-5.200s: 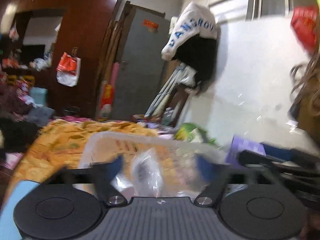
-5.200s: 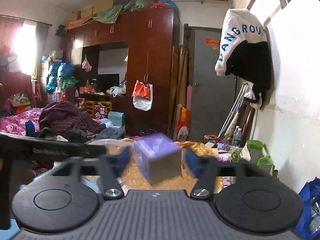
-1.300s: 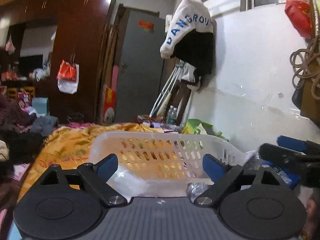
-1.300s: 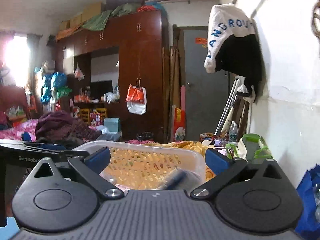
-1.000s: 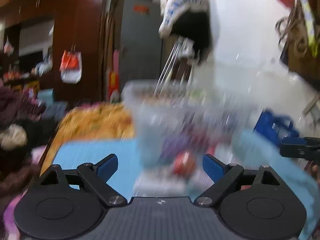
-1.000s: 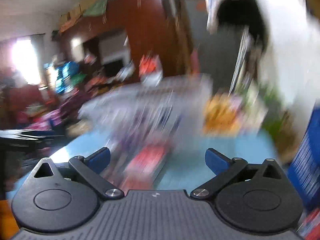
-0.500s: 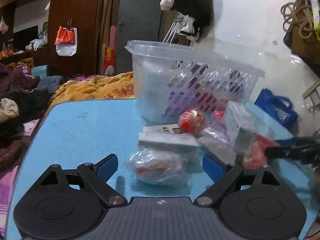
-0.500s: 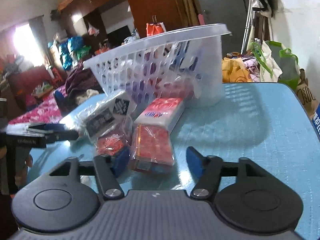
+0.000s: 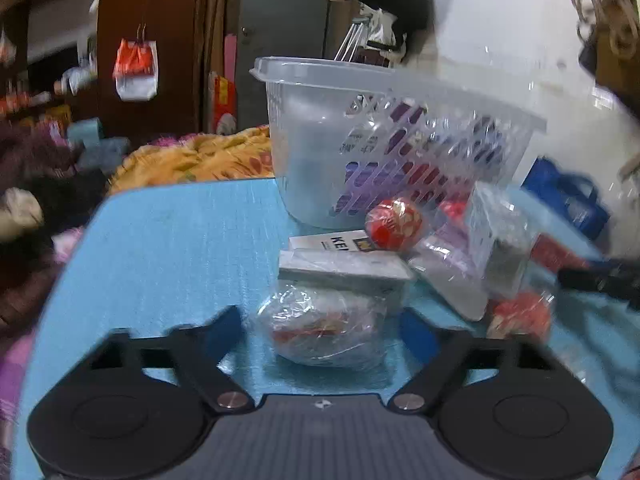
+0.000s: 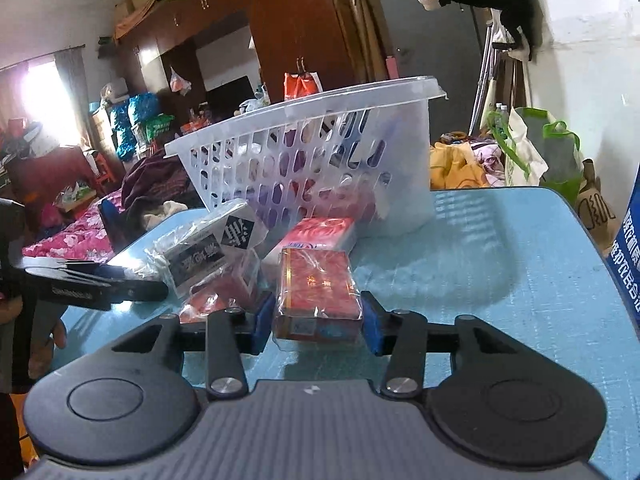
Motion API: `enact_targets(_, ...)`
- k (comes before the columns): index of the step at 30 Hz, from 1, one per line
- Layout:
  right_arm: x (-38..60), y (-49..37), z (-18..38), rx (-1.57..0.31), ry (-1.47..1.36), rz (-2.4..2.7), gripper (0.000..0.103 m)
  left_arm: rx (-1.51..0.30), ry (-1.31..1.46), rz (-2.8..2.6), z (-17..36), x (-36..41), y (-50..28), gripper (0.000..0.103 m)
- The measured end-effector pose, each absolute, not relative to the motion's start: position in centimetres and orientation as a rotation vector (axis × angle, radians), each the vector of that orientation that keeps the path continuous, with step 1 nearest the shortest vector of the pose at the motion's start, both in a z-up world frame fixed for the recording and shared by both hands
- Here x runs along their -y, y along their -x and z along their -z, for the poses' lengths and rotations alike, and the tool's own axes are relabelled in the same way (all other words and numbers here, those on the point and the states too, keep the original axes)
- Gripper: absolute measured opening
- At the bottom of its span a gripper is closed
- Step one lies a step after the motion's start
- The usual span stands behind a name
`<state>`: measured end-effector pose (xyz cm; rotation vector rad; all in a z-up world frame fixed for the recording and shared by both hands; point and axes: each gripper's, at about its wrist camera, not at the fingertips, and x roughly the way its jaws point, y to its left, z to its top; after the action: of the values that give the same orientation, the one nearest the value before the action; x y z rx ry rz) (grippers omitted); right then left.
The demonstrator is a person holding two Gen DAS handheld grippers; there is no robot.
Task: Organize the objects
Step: 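Grasp a clear bag of red items with the left tool while the right tool grasps the red-wrapped pack, then carry both held items over the basket and release them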
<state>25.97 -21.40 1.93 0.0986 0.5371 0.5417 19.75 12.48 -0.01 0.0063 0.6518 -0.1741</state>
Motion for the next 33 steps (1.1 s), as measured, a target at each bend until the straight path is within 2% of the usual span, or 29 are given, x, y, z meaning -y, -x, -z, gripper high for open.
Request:
enact_targets(5, 21.6, -25.6, -2.0, -0.504, -0.105, -0.542, 0.049, -0.544, -0.119, 0.106, -0.7, -11.1, -17.9, 0.063)
enact_targets(14, 22.1, -24.5, -2.4, -0.401, -0.117, -0.519, 0.049, -0.378, 0.012, 0.125, -0.7, -12.5, -13.8, 0.063)
enact_targets(33, 22.0, -23.3, -2.7, -0.325, -0.107, -0.486, 0.048, -0.272, 0.113, 0.188, -0.7, -13.4, -12.0, 0.063)
